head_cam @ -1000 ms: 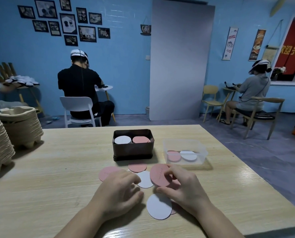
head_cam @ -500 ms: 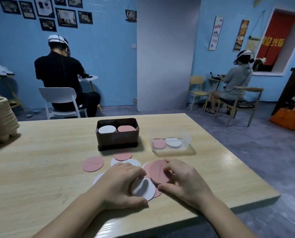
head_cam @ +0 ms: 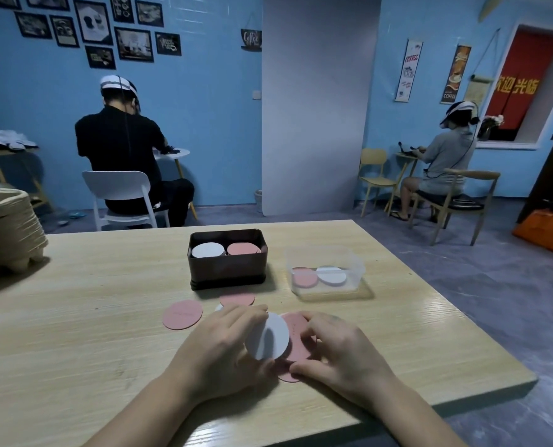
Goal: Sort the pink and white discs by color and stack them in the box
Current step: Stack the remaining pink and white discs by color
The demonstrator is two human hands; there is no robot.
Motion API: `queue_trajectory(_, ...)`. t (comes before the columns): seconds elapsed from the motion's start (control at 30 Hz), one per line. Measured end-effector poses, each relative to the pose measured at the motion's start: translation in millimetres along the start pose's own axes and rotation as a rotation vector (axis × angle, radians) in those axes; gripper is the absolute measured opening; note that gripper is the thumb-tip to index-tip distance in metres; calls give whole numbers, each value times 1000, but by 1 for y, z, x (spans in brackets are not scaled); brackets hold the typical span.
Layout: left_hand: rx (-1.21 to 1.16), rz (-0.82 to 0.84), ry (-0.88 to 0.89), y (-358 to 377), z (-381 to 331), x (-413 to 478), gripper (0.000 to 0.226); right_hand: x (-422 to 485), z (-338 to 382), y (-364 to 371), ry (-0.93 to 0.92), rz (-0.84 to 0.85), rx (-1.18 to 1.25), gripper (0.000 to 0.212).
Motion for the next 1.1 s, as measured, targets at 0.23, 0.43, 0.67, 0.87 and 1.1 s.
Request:
queue_trajectory(0.23,3,5,5,1,-1,0,56,13,16,15,21,-9,130,62)
queue_trajectory(0.43,-71,84,2,7,6,-2,63,12,19,13,-63,-13,89,49)
queue_trajectory(0.67,-118,20,-98,-4,6,-7,44,7,14,8,-3,-120,192,45)
queue_trajectory(0.87,-158,27,-112,1,11,-11,39,8,18,7,-4,-115,201,45)
queue_trajectory(1.1,-161,40,-65,-3,4,-7,45,9,15,8,17,-120,154,49)
Point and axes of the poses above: each hand's wrist, its own x-axis towards the middle knuckle, its own y-axis out of the palm, z = x × y, the point moved 3 cm from there along x, towards the middle knuckle, and after that the axes turned 6 degrees about z, right-handed, at the moved point
